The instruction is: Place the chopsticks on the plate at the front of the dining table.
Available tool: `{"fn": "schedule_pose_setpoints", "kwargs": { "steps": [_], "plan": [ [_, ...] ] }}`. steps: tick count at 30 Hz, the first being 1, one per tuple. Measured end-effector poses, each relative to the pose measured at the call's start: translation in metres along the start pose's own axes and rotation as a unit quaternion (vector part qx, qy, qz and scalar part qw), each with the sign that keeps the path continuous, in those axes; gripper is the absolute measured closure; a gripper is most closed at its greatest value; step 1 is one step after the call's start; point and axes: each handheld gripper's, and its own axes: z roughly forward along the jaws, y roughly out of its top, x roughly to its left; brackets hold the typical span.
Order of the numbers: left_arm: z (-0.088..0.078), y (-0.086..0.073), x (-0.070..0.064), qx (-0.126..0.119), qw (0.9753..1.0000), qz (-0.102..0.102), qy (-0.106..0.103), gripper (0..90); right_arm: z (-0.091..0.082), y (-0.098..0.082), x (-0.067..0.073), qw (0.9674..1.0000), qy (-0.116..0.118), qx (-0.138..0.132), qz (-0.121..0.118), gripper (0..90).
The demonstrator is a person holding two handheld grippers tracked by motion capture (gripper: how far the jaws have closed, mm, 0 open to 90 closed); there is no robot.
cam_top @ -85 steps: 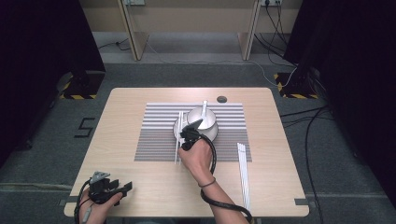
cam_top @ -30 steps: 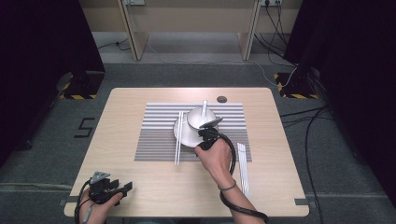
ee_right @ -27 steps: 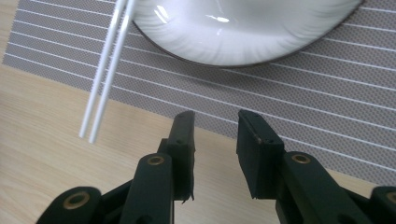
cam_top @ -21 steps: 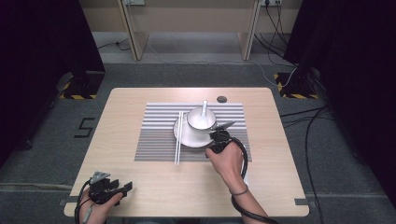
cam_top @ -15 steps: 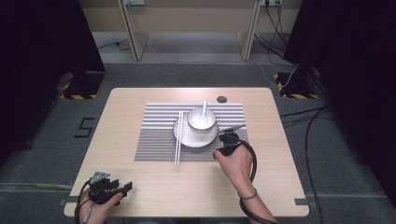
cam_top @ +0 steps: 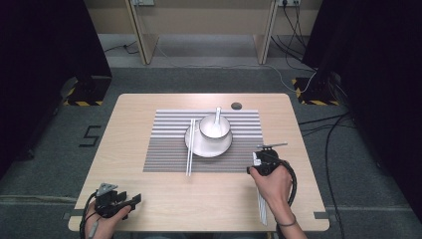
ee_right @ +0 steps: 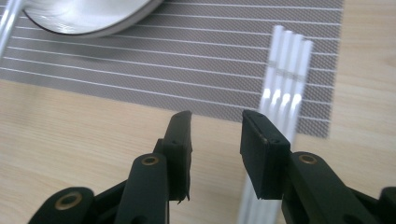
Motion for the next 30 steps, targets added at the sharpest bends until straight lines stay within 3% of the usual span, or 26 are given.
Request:
{"fn": "schedule_pose_setpoints", "kwargs": {
  "steps": [11,30],
  "plan": [
    [0.000,0.000,-0.001,-0.001,1.0000,0.002,0.002,37.0,-0.008,-0.026,-0.032,0.9995,-0.016,-0.022,0.012,62.2],
    [0.001,0.000,-0.001,-0.002,1.0000,0.003,0.002,36.8,-0.019,-0.064,-0.071,0.9969,-0.036,-0.065,0.026,61.5]
  ]
}}
